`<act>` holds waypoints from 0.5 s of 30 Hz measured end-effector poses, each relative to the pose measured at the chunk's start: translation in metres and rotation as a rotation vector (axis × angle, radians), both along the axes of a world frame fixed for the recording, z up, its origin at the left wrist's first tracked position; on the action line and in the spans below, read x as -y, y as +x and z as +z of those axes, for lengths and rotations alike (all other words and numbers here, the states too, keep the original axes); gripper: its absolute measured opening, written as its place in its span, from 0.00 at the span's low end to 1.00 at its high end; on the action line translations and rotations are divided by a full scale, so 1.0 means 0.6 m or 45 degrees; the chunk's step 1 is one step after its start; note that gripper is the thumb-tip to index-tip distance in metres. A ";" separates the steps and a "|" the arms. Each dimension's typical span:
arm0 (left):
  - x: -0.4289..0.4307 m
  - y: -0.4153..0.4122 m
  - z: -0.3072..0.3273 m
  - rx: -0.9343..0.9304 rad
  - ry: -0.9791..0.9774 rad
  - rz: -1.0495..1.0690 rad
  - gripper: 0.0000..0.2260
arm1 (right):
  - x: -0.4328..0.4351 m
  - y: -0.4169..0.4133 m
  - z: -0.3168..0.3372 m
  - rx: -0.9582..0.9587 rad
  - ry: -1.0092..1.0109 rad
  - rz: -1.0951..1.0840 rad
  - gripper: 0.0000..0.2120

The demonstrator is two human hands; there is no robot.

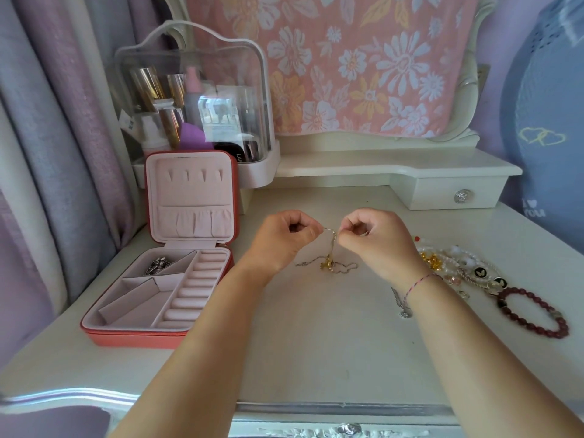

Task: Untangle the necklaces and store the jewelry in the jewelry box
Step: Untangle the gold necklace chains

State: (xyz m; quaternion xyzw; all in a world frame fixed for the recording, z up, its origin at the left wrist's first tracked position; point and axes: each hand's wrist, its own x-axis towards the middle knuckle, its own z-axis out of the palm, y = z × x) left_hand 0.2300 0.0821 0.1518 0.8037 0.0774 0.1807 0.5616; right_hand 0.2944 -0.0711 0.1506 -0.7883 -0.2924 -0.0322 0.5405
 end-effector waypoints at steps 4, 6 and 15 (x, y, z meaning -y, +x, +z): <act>-0.004 0.001 0.001 -0.003 -0.014 0.046 0.05 | 0.000 0.005 0.000 -0.121 0.136 0.016 0.06; -0.002 0.002 0.001 -0.034 -0.014 0.028 0.07 | -0.001 0.006 0.000 -0.217 0.231 0.064 0.06; 0.007 -0.006 0.008 0.048 -0.134 -0.177 0.08 | -0.003 0.007 0.003 -0.281 0.295 0.210 0.10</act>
